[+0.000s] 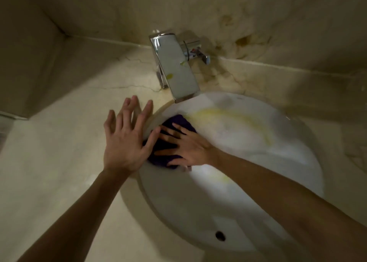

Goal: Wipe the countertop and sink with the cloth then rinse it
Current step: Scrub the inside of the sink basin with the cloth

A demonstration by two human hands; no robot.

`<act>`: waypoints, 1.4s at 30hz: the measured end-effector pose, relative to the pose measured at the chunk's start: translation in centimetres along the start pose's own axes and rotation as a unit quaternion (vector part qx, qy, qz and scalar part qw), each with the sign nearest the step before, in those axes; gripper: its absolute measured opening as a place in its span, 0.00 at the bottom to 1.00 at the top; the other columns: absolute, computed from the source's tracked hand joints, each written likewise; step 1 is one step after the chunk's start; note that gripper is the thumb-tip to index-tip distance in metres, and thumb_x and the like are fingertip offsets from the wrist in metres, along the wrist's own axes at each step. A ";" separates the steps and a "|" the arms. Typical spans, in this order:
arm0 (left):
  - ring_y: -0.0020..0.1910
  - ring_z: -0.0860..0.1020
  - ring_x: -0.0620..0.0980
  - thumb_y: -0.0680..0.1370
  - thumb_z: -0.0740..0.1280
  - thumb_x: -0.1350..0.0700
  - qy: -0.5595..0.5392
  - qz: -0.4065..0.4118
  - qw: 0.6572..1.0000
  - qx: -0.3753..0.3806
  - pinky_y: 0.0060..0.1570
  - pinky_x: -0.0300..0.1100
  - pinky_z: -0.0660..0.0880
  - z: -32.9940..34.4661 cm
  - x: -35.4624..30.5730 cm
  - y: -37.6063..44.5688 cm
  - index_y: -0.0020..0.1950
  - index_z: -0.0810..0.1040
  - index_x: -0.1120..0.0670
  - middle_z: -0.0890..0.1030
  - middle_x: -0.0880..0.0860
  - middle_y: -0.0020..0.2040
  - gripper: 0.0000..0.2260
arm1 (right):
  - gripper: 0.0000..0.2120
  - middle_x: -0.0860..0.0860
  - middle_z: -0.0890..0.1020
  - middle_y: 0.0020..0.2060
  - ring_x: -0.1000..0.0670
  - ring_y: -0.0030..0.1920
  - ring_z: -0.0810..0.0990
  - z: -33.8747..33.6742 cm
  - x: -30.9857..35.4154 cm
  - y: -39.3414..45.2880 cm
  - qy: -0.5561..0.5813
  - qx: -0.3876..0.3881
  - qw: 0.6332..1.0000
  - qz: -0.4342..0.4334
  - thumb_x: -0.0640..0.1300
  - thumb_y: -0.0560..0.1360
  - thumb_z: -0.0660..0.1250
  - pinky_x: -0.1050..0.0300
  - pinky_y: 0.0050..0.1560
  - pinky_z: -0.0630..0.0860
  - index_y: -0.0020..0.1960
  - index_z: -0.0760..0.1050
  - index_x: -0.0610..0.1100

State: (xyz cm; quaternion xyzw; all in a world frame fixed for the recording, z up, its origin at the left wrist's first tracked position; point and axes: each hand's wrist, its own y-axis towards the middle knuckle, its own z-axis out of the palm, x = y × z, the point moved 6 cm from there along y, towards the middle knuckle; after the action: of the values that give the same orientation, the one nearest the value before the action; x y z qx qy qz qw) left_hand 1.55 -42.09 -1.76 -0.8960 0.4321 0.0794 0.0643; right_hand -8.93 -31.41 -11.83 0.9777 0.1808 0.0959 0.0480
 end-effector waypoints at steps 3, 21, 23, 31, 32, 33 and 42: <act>0.83 0.45 0.52 0.82 0.45 0.35 -0.008 0.011 1.000 -0.001 0.79 0.59 0.45 -0.1 0.0 -0.1 0.83 0.48 0.43 0.50 0.55 0.84 0.30 | 0.26 0.47 0.57 0.80 0.44 0.81 0.50 -0.4 -3.4 -0.9 -0.037 0.061 0.997 -0.003 0.61 0.83 0.56 0.42 0.79 0.49 0.79 0.60 0.57; 0.83 0.44 0.52 0.80 0.42 0.31 -0.015 0.008 1.000 0.011 0.79 0.60 0.44 -0.2 0.0 0.1 0.83 0.48 0.43 0.49 0.55 0.84 0.33 | 0.25 0.48 0.52 0.81 0.39 0.81 0.48 -2.3 5.0 -18.2 0.007 0.182 0.965 0.189 0.58 0.85 0.47 0.33 0.74 0.56 0.81 0.51 0.56; 0.83 0.44 0.51 0.80 0.42 0.31 -0.014 0.005 1.000 0.012 0.79 0.60 0.45 -0.2 0.1 0.1 0.83 0.48 0.43 0.48 0.55 0.84 0.33 | 0.25 0.50 0.52 0.81 0.41 0.81 0.47 -1.3 6.6 -15.2 0.027 0.175 0.971 0.160 0.59 0.85 0.48 0.32 0.74 0.55 0.81 0.50 0.58; 0.83 0.46 0.52 0.81 0.45 0.33 -0.017 0.015 1.000 0.004 0.79 0.60 0.44 -0.2 0.2 0.0 0.83 0.48 0.43 0.49 0.56 0.84 0.32 | 0.28 0.46 0.53 0.81 0.41 0.81 0.49 -0.6 -6.7 -11.9 -0.069 0.170 0.961 0.206 0.64 0.83 0.46 0.34 0.75 0.51 0.81 0.49 0.58; 0.83 0.46 0.52 0.81 0.46 0.34 -0.013 0.015 1.000 0.002 0.79 0.60 0.45 -0.2 0.3 0.0 0.83 0.49 0.43 0.50 0.56 0.84 0.32 | 0.29 0.45 0.53 0.81 0.40 0.81 0.49 -0.9 -7.2 -13.1 -0.082 0.179 0.955 0.222 0.64 0.83 0.45 0.34 0.75 0.51 0.81 0.47 0.57; 0.83 0.46 0.53 0.81 0.47 0.34 -0.010 0.016 1.000 -0.001 0.78 0.60 0.45 -0.2 0.3 0.0 0.83 0.49 0.43 0.50 0.56 0.84 0.32 | 0.29 0.45 0.54 0.81 0.40 0.80 0.50 -1.3 -7.0 -14.4 -0.089 0.181 0.952 0.231 0.63 0.83 0.45 0.34 0.75 0.52 0.81 0.47 0.56; 0.83 0.47 0.53 0.80 0.45 0.33 -0.016 0.009 1.000 -0.001 0.78 0.59 0.46 -0.5 0.0 0.0 0.83 0.51 0.44 0.52 0.56 0.83 0.33 | 0.26 0.49 0.49 0.82 0.43 0.81 0.45 -0.9 7.1 -17.1 0.025 0.183 0.974 0.134 0.59 0.85 0.49 0.37 0.78 0.50 0.81 0.50 0.56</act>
State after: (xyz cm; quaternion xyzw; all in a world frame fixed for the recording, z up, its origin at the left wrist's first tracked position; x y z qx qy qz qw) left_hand 1.59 -42.15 -1.25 -0.8905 0.4393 0.0951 0.0699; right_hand -8.51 -12.91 -11.92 0.9824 0.0639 0.0915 -0.1495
